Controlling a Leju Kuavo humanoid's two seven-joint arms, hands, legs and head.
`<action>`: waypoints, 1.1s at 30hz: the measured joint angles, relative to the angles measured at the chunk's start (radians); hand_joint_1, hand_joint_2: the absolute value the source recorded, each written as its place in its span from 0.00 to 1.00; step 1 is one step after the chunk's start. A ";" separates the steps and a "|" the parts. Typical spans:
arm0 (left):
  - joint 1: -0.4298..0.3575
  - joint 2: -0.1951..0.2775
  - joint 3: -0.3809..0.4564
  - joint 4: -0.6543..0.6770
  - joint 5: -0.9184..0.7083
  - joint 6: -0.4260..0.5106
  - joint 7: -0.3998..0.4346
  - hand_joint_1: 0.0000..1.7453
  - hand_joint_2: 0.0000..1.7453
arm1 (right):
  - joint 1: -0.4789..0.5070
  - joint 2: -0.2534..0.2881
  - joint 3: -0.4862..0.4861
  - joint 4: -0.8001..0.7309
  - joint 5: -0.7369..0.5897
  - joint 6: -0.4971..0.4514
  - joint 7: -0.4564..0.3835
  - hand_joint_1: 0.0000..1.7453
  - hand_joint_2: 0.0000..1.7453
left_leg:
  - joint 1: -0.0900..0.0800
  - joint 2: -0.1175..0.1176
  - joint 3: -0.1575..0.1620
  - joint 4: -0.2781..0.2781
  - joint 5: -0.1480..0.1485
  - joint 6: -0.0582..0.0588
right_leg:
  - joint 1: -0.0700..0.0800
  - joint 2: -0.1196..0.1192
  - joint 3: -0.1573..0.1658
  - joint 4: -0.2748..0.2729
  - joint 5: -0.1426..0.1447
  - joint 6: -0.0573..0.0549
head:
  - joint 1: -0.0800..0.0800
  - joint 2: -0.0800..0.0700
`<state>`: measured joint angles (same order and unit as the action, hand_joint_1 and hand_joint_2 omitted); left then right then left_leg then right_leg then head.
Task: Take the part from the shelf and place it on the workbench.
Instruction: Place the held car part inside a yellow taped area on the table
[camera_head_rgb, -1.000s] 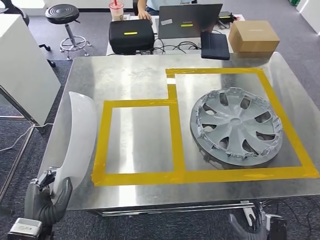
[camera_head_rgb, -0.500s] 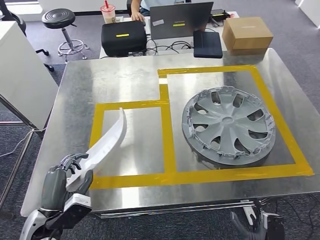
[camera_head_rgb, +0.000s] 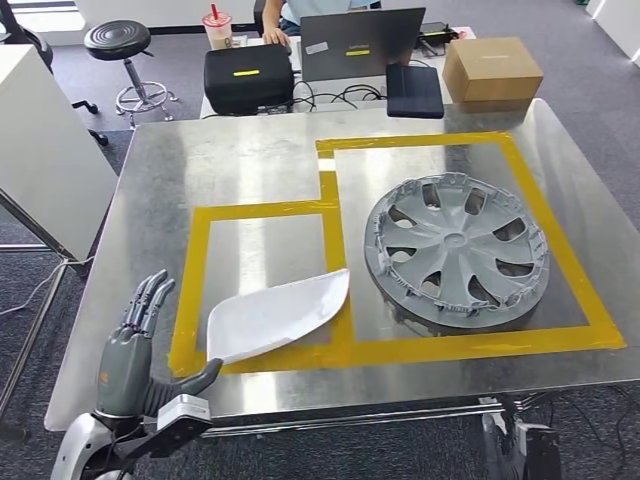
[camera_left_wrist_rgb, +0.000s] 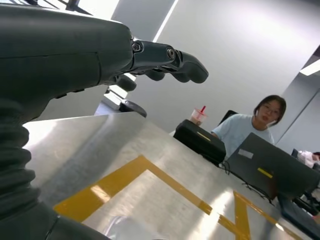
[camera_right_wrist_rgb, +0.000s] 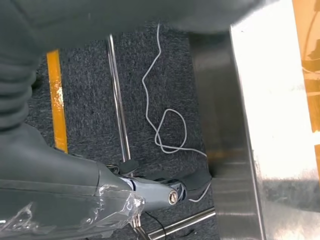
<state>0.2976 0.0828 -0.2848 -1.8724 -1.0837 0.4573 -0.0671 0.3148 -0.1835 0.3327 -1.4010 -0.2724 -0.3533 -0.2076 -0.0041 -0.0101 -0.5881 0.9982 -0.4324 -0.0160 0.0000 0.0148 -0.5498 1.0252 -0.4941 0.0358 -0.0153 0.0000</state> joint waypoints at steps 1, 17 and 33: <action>0.000 0.003 -0.006 0.002 0.004 0.000 0.000 0.00 0.00 | -0.001 0.000 0.001 0.002 0.000 0.001 0.000 0.00 0.00 | 0.000 0.000 0.000 0.000 0.000 0.000 | 0.000 0.000 0.000 0.000 0.000 0.000 | 0.000 0.000; 0.056 0.019 0.015 0.018 0.350 0.034 -0.106 0.00 0.00 | -0.011 0.009 0.003 0.016 0.003 -0.010 0.002 0.00 0.00 | -0.015 -0.001 -0.005 -0.002 -0.002 0.016 | -0.018 0.001 -0.006 -0.007 0.001 0.013 | 0.000 0.000; 0.136 -0.237 0.419 0.074 1.093 -0.394 -0.256 0.00 0.00 | 0.036 0.013 0.002 0.007 0.012 -0.048 0.018 0.00 0.00 | 0.049 -0.078 0.047 -0.026 -0.032 -0.047 | -0.068 0.069 0.010 0.036 -0.015 0.093 | 0.019 0.000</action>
<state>0.4334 -0.1539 0.1341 -1.7989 0.0091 0.0631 -0.3233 0.3506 -0.1709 0.3349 -1.3942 -0.2604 -0.4011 -0.1896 0.0447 -0.0880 -0.5407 0.9717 -0.4643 -0.0634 -0.0683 0.0842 -0.5394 1.0609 -0.5094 0.1285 0.0035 0.0001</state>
